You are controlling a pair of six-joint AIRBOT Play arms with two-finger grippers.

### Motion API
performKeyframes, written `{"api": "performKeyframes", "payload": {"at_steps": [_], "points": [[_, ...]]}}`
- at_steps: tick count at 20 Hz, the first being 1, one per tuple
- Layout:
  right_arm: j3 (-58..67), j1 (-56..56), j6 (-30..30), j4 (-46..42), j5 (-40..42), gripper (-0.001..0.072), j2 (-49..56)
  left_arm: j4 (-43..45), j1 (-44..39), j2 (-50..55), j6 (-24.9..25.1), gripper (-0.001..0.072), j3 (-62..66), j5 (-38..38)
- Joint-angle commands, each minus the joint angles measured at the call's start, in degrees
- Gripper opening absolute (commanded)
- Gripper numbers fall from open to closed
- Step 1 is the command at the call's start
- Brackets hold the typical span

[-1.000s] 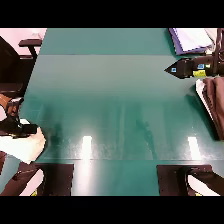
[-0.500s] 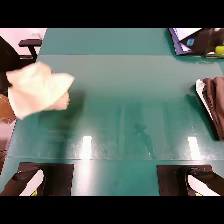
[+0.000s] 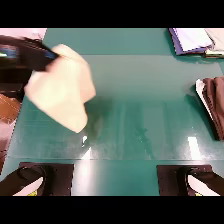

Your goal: Fold the shirts.

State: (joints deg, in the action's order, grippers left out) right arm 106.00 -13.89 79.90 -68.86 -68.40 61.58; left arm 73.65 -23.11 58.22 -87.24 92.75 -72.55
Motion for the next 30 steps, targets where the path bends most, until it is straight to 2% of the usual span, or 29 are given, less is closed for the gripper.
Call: {"api": "performKeyframes", "payload": {"at_steps": [1, 2, 3, 4, 5, 8, 13, 16, 19, 22, 25, 27, 28, 29, 30], "points": [[2.3, 1.2, 0.3, -1.7, -1.2, 0.0016, 0.0, 0.5, -15.6, 12.0, 2.0, 0.0023, 0.6, 1.3], [2.3, 2.3, 1.1, -1.6, -1.7, 0.0016, -0.2, 0.5, -19.4, 16.2, 3.3, 0.0026, 0.6, 1.7], [2.1, 3.3, 1.7, -1.6, -2.5, 0.0016, -0.5, 0.3, -22.2, 19.8, 4.6, 0.0169, 0.6, 2.4], [2.1, 4.4, 1.8, -1.6, -3.6, 0.0016, -0.6, -0.1, -24.1, 22.7, 5.2, 0.0542, 0.6, 3.7], [2.1, 5.4, 2.3, -1.6, -4.6, 0.0016, -0.7, -0.4, -24.8, 24.9, 5.2, 0.0663, 0.8, 5.2], [2.1, 7.8, 3.9, -1.2, -7.0, 0.0016, -0.7, 1.3, -20.2, 25.4, 4.7, 0.0662, 2.0, 6.5], [2.1, 8.0, 3.9, -1.2, -7.3, 0.0016, -0.6, -0.5, 1.6, 23.5, 1.5, 0.0662, 2.0, 1.8], [2.1, 8.0, 3.9, -1.2, -7.3, 0.0016, -0.5, -3.8, 10.1, 23.6, 1.7, 0.0662, -4.4, 2.9], [2.1, 8.0, 3.9, -1.2, -7.3, 0.0016, -0.5, -4.3, 11.6, 23.9, 1.7, 0.0662, -14.8, 8.6], [2.1, 8.0, 3.9, -1.2, -7.3, 0.0016, -0.5, -10.1, 10.9, 26.1, 3.6, 0.0663, -23.1, 14.3], [1.9, 8.0, 4.2, -1.2, -7.2, 0.0016, -0.5, -14.1, 9.8, 29.7, 6.8, 0.0662, -24.3, 15.7], [-0.4, 8.0, 4.2, -1.2, -7.1, 0.0016, -1.0, -14.1, 8.3, 30.7, 6.7, 0.0661, -24.3, 18.5], [-2.2, 8.0, 4.5, -1.2, -7.2, 0.0016, -1.2, -14.1, 8.0, 30.9, 6.7, 0.0572, -24.3, 20.2], [-4.8, 8.0, 5.5, -1.2, -7.2, 0.0017, -1.7, -14.1, 7.7, 30.8, 6.7, 0.0329, -24.3, 21.3], [-7.5, 8.1, 6.2, -1.3, -7.2, 0.0016, -2.2, -14.1, 7.8, 30.8, 6.7, 0.0156, -24.2, 21.9]]}}
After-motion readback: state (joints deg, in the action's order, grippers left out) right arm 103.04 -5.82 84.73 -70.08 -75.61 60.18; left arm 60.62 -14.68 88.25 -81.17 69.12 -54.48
